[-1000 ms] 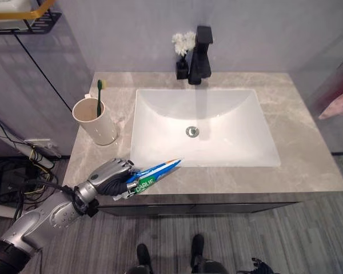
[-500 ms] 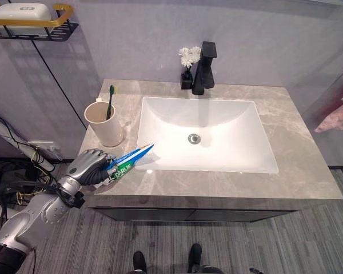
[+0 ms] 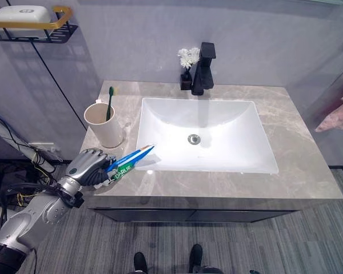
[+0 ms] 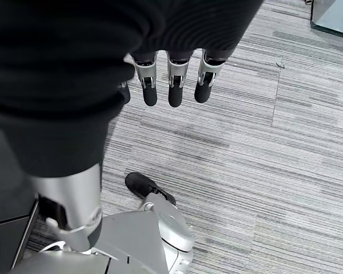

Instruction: Put brush and paste in cup on sink, flatten towel.

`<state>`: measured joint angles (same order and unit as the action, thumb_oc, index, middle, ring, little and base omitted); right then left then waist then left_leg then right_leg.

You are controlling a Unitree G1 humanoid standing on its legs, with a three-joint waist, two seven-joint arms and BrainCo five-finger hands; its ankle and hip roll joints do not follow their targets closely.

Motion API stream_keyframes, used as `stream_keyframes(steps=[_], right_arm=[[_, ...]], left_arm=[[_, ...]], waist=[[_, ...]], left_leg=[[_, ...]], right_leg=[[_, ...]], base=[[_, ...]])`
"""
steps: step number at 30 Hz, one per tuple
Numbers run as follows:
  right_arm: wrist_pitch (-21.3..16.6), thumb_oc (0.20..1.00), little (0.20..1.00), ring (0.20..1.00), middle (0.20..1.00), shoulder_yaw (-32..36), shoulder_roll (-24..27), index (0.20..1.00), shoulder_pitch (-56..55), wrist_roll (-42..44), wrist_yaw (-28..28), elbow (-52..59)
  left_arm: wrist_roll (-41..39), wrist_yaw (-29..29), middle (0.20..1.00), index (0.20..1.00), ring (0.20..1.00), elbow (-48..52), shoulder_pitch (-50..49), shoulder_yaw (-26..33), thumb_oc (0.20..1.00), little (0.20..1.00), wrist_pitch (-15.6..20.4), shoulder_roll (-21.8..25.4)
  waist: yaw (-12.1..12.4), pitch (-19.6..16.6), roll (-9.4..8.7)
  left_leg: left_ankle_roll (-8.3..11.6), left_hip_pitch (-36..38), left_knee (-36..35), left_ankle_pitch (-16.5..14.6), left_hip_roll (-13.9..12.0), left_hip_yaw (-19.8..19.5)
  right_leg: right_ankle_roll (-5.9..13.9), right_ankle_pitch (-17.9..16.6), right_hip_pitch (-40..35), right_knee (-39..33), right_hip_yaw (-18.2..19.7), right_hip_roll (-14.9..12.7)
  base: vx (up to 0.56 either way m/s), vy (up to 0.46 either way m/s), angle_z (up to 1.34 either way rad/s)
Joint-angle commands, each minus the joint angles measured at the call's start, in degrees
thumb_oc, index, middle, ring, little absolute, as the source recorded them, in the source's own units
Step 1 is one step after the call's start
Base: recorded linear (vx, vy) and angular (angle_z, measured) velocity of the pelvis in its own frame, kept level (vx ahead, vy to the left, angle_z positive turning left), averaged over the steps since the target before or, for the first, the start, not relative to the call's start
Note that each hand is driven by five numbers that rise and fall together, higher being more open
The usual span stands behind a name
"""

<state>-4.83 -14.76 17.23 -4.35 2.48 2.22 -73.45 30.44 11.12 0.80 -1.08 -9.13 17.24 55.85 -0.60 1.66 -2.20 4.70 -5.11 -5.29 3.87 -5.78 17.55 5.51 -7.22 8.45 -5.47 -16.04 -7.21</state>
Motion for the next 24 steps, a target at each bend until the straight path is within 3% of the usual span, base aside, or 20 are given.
stream_keyframes(steps=[1,13,24], right_arm=[[0.0,1.0,1.0,1.0,1.0,0.3,-1.0,1.0,0.3,0.2,0.2,-2.2],[0.1,1.0,1.0,1.0,1.0,0.4,-1.2,1.0,0.4,0.7,0.4,-2.5],[-0.4,1.0,1.0,1.0,1.0,0.7,-0.5,1.0,0.4,0.6,1.1,-1.8]], left_arm=[[0.6,2.6,1.0,1.0,1.0,3.3,0.8,4.1,1.0,1.0,1.4,1.6],[-0.9,1.3,1.0,1.0,1.0,7.9,-3.9,6.4,1.0,1.0,2.2,1.1],[1.5,4.1,1.0,1.0,1.0,3.4,-6.8,8.1,1.0,1.0,0.4,-0.3]], waist=[[0.4,1.4,-2.03],[1.3,1.3,-1.16],[1.8,1.6,-1.17]], left_leg=[[0.97,-0.1,0.3,-0.9,0.0,-2.3],[1.02,0.6,0.3,-1.0,-0.1,-2.2],[0.97,0.5,0.3,-0.8,-0.1,-2.0]], right_leg=[[6.69,-1.1,-2.6,0.5,-0.6,-6.3],[6.55,-0.5,-3.1,0.5,-0.6,-6.0],[6.45,-0.5,-3.0,0.5,-0.7,-6.0]], base=[[0.0,0.0,0.0],[0.0,0.0,0.0],[0.0,0.0,0.0]])
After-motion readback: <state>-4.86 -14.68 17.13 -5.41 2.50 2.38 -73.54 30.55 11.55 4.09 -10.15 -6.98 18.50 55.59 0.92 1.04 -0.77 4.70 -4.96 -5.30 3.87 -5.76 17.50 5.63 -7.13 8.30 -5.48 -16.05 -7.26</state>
